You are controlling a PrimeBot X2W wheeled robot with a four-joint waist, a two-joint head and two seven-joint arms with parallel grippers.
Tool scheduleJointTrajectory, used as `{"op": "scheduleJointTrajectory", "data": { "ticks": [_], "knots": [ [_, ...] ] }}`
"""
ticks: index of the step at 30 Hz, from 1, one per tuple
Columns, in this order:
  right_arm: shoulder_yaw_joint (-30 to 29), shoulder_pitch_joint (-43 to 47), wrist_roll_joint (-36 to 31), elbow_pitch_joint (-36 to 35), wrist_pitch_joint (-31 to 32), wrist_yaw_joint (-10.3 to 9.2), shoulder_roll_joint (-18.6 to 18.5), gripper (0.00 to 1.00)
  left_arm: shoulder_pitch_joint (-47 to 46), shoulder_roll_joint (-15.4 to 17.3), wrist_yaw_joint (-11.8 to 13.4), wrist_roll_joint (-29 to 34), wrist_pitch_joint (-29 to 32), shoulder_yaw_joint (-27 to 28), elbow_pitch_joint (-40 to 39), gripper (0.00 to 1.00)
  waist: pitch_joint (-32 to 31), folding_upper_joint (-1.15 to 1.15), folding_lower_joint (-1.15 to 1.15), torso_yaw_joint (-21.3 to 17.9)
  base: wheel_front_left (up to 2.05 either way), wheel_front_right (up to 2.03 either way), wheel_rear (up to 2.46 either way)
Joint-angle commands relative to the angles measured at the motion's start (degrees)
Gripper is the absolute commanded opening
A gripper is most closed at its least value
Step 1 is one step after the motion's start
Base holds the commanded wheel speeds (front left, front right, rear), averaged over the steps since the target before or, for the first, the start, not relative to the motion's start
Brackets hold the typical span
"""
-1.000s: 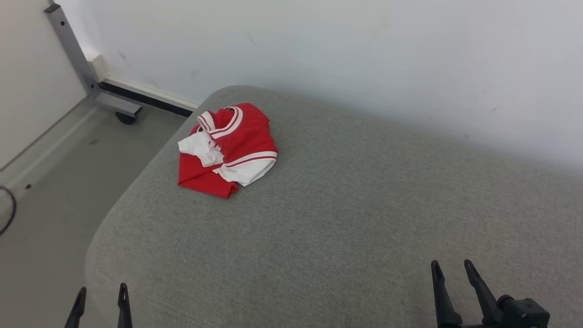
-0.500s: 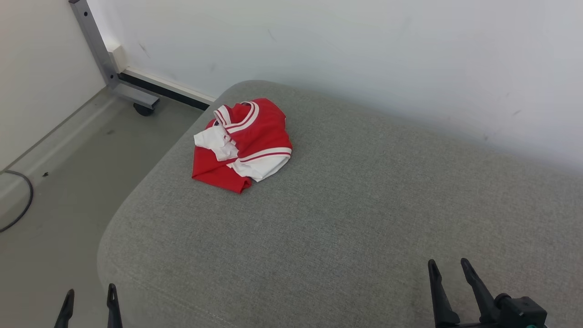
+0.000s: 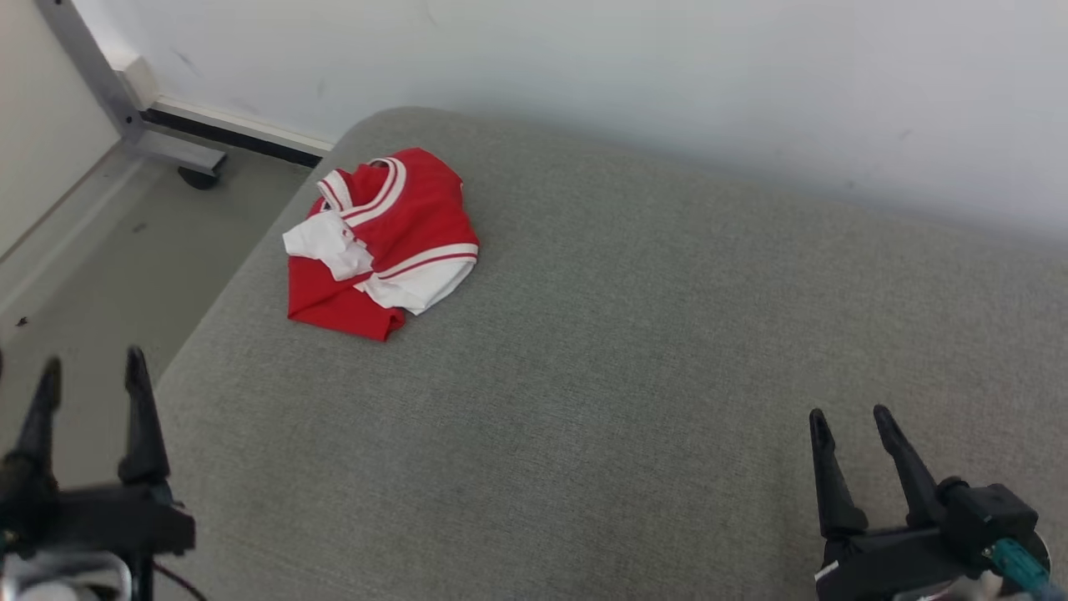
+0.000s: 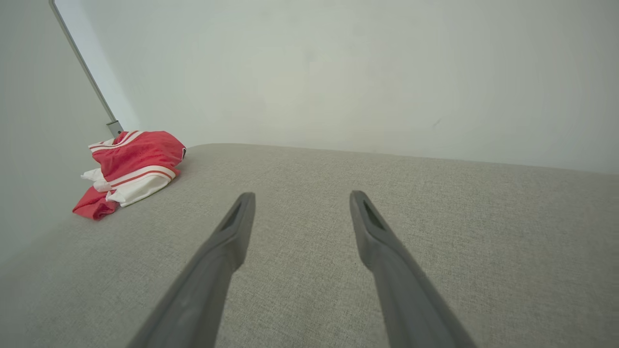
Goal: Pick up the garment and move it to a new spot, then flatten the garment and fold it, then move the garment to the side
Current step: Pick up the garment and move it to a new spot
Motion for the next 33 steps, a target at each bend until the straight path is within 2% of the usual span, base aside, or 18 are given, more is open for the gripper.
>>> {"op": "scheduleJointTrajectory", "data": {
  "ticks": [1, 6, 9, 18, 24, 33],
  "knots": [
    [0.1, -1.7, -0.6, -0.9, 0.4, -0.12, -0.5, 1.00, -3.8, 1.0, -0.4, -1.3, -0.2, 0.9, 0.1, 1.00, 4.7, -0.01, -0.01, -4.4, 0.00, 0.00, 0.00],
    [-1.1, -4.3, -0.7, -2.6, 0.5, -0.12, -1.3, 1.00, -13.1, 3.8, -1.1, -3.5, 0.4, 2.9, 1.8, 1.00, 10.0, -0.01, -0.01, -9.6, 0.00, 0.00, 0.00],
    [-2.4, -5.8, -1.4, -3.5, -0.3, -0.12, -0.4, 1.00, -20.9, 7.1, -1.2, -4.8, 1.4, 4.5, 4.4, 1.00, 14.3, -0.01, -0.01, -14.9, 0.00, 0.00, 0.00],
    [-4.0, -6.9, -2.2, -3.2, -1.7, -0.12, 0.8, 1.00, -29.7, 13.4, -1.9, -6.5, 4.9, 6.7, 12.3, 1.00, 18.0, -0.01, -0.01, -24.1, 0.00, 0.00, 0.00],
    [-4.5, -6.2, -2.7, -3.5, -2.2, -0.12, 2.0, 1.00, -32.9, 17.1, -2.6, -7.1, 8.6, 6.3, 20.3, 1.00, 18.5, -0.01, -0.01, -27.7, 0.00, 0.00, 0.00],
    [-4.8, -6.7, -3.0, -3.7, -2.4, -0.12, 2.6, 1.00, -35.8, 19.4, -3.0, -8.4, 14.8, 5.4, 31.8, 1.00, 19.4, -0.01, -0.01, -29.0, 0.00, 0.00, 0.00]
  ]
}}
